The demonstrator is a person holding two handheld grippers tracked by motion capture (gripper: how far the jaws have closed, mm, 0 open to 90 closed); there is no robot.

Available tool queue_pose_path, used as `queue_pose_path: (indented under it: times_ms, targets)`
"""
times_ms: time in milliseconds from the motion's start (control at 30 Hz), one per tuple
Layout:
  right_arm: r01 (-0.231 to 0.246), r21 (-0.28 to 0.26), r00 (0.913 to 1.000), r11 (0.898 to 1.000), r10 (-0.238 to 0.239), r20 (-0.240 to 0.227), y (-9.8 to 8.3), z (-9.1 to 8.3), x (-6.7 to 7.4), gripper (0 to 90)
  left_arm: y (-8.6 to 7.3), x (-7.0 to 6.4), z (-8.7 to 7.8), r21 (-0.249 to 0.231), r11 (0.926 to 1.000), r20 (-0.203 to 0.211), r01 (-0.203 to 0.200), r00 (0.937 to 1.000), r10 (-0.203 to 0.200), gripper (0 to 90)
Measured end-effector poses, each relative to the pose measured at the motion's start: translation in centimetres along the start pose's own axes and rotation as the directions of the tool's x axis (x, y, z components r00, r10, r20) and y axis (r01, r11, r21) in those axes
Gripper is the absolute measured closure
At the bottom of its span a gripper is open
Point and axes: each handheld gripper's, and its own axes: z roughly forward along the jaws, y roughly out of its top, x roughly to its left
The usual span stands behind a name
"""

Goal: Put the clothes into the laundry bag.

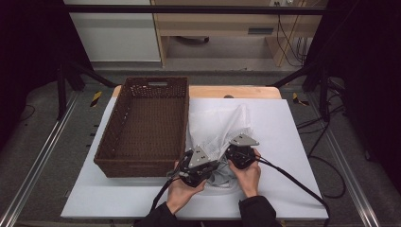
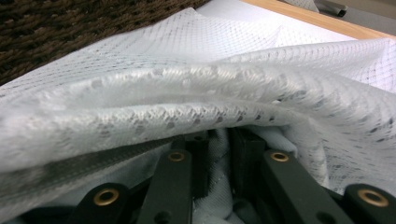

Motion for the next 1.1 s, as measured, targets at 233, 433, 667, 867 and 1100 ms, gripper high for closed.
queue_pose_path:
  times_ms: [233,433,667,867,1100]
  targets:
    - [0.025,0.032,0.9935,0.999,-0.022,-0.112,0.7,-3.1,-0.6,56.8,-1.0,0.5,1.5,0.053,0.9985,-0.035,0.011,0.9993,-0.009,88.8]
    - [0.055,-0.013,0.9809,0.998,-0.057,-0.186,0.2,-7.9,-0.8,34.3,-1.3,0.8,2.1,0.069,0.9973,-0.052,0.023,0.9985,-0.019,88.8]
    - [0.113,0.066,0.9739,0.991,-0.097,-0.205,-1.9,-5.4,1.1,40.5,-0.6,0.6,1.2,0.033,0.9993,-0.052,0.019,0.9985,-0.017,88.7]
    - [0.088,0.049,0.9760,0.995,-0.076,-0.204,-2.4,-3.5,1.7,68.5,0.3,0.1,0.1,-0.020,0.9998,-0.030,0.009,0.9995,-0.010,88.8]
    - [0.037,0.005,0.9954,0.999,-0.037,-0.088,-0.5,-2.1,1.5,75.1,0.6,-0.3,-0.5,-0.041,0.9992,0.008,0.001,1.0000,-0.001,88.9]
